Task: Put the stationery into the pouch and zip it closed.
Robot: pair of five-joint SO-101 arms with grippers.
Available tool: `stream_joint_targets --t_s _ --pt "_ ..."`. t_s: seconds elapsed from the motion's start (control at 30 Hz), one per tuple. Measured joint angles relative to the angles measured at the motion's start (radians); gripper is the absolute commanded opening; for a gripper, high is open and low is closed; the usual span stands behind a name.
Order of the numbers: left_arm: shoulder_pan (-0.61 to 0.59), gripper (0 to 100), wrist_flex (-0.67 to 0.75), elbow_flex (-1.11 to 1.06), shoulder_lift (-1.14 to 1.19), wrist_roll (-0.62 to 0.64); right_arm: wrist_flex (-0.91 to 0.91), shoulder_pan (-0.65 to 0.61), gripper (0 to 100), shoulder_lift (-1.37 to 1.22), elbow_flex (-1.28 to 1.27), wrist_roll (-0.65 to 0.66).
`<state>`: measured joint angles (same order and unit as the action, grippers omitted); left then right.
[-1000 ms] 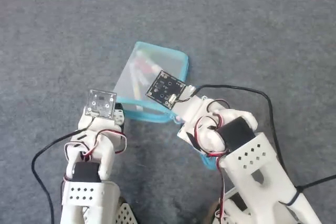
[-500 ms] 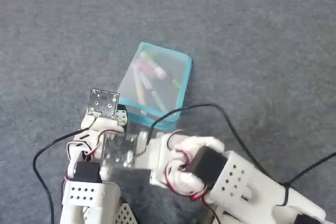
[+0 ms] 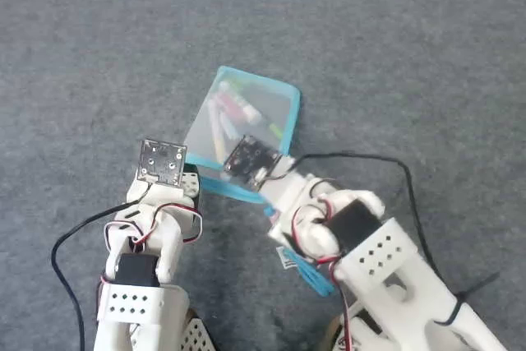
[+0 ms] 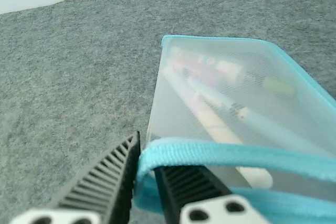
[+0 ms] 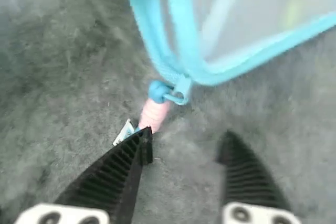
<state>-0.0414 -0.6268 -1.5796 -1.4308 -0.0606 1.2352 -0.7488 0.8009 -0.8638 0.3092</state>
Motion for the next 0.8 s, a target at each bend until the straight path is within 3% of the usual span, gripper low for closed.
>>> stream_joint_targets --t_s 0.33,0.63,0.8 --pt "0.0 1 0.0 0.0 0.0 0.005 -0.186 -0.031 26.0 0.0 -0.123 -0.08" --pt "0.049 1 0.0 0.0 0.0 0.005 -0.282 -0.029 22.4 -0.064 -0.123 -0.104" --pt "0.049 1 0.0 0.0 0.0 0.005 -0.285 -0.011 8.9 -0.212 -0.068 -0.11"
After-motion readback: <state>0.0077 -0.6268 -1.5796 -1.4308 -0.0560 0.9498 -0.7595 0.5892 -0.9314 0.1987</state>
